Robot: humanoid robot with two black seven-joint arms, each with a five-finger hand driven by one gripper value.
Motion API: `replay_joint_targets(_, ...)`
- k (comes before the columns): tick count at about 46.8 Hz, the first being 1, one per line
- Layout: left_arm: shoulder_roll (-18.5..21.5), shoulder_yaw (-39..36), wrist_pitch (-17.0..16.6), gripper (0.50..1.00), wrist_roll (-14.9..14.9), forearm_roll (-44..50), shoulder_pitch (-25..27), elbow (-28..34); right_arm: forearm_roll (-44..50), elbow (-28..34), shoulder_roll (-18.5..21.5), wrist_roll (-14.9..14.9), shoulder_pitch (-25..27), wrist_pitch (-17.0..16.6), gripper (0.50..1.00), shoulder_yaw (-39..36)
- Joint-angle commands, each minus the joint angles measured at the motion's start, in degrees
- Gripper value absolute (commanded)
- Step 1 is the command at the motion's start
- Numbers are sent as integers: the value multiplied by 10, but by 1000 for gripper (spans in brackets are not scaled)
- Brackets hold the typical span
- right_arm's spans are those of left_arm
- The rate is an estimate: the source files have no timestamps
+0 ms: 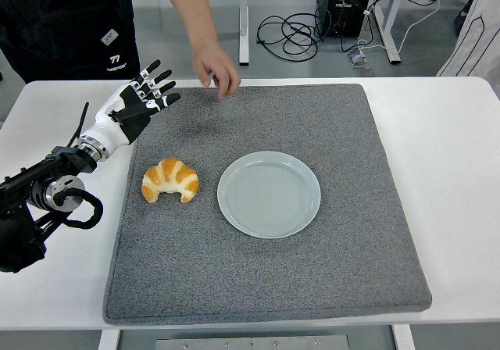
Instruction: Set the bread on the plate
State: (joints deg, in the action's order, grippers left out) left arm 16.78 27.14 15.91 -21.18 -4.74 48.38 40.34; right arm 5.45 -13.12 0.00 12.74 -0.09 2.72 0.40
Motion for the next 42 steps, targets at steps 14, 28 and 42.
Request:
replay_joint_targets(14, -1, 3, -7, 965, -3, 3, 1, 0, 0, -1, 0, 0, 0, 0, 1000, 0)
replay_joint_targets(28, -3, -1, -35, 965, -4, 2, 1, -1, 0, -1, 0, 0, 0, 0, 1000, 0)
replay_joint_targets(42, 0, 5, -30, 966, -5, -1, 2, -1, 0, 0, 0, 0, 0, 0, 1000, 0)
